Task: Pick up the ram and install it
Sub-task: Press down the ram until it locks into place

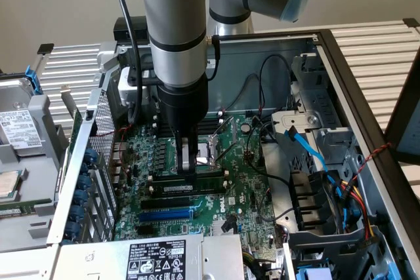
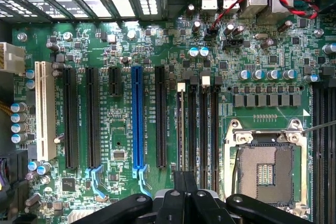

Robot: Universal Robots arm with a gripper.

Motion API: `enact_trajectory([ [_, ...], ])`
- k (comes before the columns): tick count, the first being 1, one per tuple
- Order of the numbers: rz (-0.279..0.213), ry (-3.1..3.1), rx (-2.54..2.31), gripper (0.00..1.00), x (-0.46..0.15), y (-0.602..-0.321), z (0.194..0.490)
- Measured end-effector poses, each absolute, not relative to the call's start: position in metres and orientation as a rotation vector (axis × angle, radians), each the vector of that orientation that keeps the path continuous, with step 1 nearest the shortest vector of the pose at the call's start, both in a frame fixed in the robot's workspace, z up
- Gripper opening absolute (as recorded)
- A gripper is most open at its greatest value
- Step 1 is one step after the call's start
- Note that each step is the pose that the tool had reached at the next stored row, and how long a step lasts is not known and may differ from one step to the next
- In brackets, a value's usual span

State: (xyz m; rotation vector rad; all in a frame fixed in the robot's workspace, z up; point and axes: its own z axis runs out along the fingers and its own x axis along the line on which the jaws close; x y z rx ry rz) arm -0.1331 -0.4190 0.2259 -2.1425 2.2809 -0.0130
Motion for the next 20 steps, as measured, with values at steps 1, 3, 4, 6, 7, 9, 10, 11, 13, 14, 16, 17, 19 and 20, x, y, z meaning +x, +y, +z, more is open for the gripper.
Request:
enact_trajectory([
  [1,-0.013,2.281,-2.142,0.10,-0.133,-0.419,0.226],
  [3,-0.013,2.281,-2.142,0.10,-0.133,-0.419,0.226],
  [4,-0.013,2.281,-2.142,0.10,-0.133,-0.419,0.226],
  [6,-0.013,2.280,-2.142,0.10,-0.133,-0.419,0.226],
  [7,-0.013,2.281,-2.142,0.10,-0.133,-0.419,0.226],
  [9,-0.013,2.281,-2.142,0.10,-0.133,-0.419,0.226],
  [10,-0.013,2.281,-2.142,0.10,-0.133,-0.419,0.226],
  [11,-0.013,2.281,-2.142,0.10,-0.133,-0.419,0.226],
  [13,-0.013,2.280,-2.142,0.10,-0.133,-0.419,0.226],
  [14,-0.013,2.280,-2.142,0.10,-0.133,-0.419,0.227],
  [16,-0.015,2.277,-2.140,0.10,-0.133,-0.418,0.230],
  [17,-0.016,2.279,-2.141,0.10,-0.133,-0.418,0.233],
  [19,-0.018,2.279,-2.140,0.10,-0.133,-0.418,0.237],
  [20,-0.019,2.279,-2.141,0.10,-0.133,-0.418,0.239],
])
